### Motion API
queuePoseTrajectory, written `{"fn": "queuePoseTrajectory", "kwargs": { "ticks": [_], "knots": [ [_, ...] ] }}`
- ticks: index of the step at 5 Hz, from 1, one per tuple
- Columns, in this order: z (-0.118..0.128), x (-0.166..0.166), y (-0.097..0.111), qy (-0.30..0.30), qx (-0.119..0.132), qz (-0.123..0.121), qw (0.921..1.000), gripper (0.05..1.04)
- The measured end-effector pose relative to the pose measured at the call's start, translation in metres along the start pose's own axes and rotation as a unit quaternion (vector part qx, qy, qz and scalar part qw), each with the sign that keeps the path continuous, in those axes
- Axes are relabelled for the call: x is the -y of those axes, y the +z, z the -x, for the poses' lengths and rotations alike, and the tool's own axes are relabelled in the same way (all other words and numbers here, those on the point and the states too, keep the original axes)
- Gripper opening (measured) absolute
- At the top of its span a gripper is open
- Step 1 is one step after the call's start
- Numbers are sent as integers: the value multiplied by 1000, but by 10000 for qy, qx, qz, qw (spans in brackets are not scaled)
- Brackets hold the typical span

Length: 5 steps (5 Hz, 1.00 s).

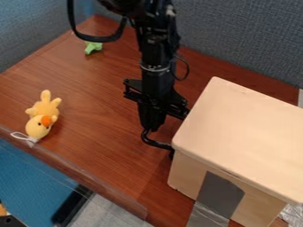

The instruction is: Close the drawer

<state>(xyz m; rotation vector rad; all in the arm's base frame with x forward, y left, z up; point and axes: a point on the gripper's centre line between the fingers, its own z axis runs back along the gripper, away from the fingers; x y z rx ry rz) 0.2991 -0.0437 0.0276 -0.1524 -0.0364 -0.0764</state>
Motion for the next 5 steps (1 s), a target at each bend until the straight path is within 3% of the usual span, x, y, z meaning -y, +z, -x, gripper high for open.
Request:
{"fn": "queuePoseTrajectory", "kwargs": {
  "ticks": [1, 2, 3, 5],
  "knots": [
    [1, 1, 14, -60, 76, -154, 9998, 374],
    [5, -8, 26, 21, 48, -332, 9994, 678],
    [6, -26, 47, 345, 221, -505, 9979, 956],
    [10, -9, 91, -19, 427, -987, 9942, 1003]
  ]
}}
